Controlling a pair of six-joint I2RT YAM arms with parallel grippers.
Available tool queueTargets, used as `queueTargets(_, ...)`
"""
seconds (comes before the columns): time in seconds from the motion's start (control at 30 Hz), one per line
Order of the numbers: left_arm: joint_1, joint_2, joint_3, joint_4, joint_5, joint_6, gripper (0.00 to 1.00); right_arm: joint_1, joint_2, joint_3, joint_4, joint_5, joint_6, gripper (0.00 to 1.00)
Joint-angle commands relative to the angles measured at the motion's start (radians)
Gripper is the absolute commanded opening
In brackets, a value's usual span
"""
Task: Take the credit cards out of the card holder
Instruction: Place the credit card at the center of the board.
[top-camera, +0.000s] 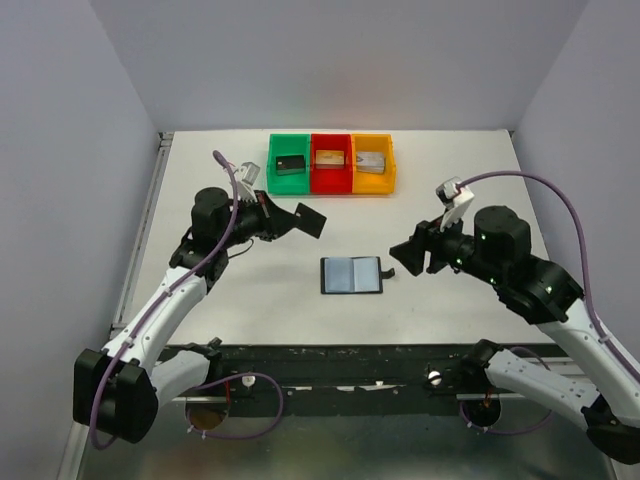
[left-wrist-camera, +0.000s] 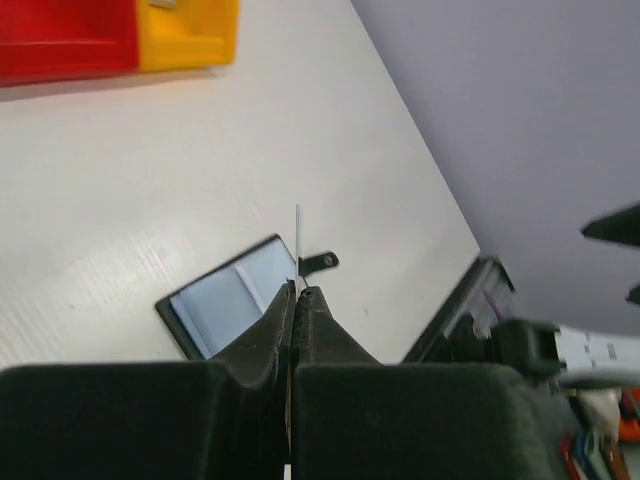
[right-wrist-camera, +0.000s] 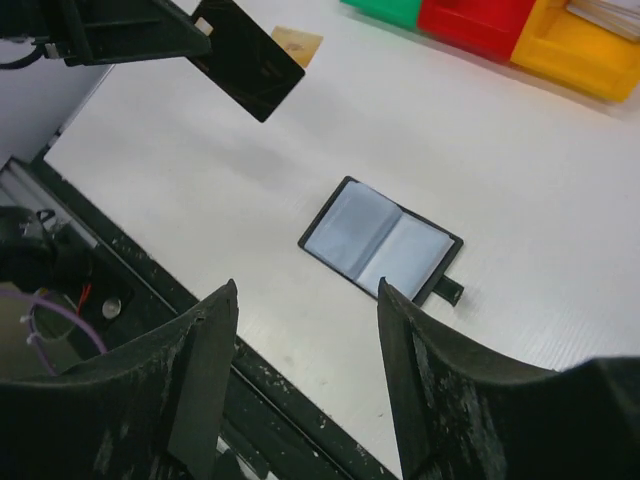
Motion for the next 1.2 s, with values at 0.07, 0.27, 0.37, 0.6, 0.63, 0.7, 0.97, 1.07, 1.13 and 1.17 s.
queueTargets(0.07,0.013,0.041,-0.008,-0.010,-0.443,-0.217,0.00,0.002,-0.097,-0.197,0.235,0.163,0.155,0.66)
queueTargets(0.27,0.038,0.152,-0.052,0.082,-0.505,-0.319,0.00,0.001,-0.067,-0.261,0.256,0.048,0.171,0.65)
queueTargets(0.37,0.045,0.243,-0.052,0.143,-0.470,-0.335,0.00,0.002,-0.044,-0.277,0.261,0.006,0.173,0.64)
queueTargets(0.6,0.064,0.401,-0.034,0.195,-0.437,-0.327,0.00,0.002,-0.019,-0.284,0.252,-0.028,0.172,0.64)
queueTargets(0.63,0.070,0.419,-0.034,0.206,-0.431,-0.332,0.00,0.002,-0.017,-0.284,0.252,-0.026,0.172,0.64)
queueTargets(0.7,0.082,0.459,-0.032,0.231,-0.422,-0.347,0.00,0.002,-0.013,-0.288,0.252,-0.026,0.177,0.64)
queueTargets(0.97,0.116,0.568,-0.012,0.284,-0.420,-0.356,0.00,0.001,0.019,-0.269,0.244,-0.046,0.173,0.64)
queueTargets(1.07,0.127,0.597,-0.009,0.307,-0.414,-0.359,0.00,0.002,0.030,-0.268,0.244,-0.049,0.171,0.64)
queueTargets(1.13,0.131,0.620,-0.011,0.336,-0.411,-0.366,0.00,0.002,0.036,-0.268,0.246,-0.054,0.172,0.64)
queueTargets(1.17,0.134,0.628,-0.009,0.347,-0.408,-0.370,0.00,0.002,0.039,-0.269,0.247,-0.057,0.174,0.63)
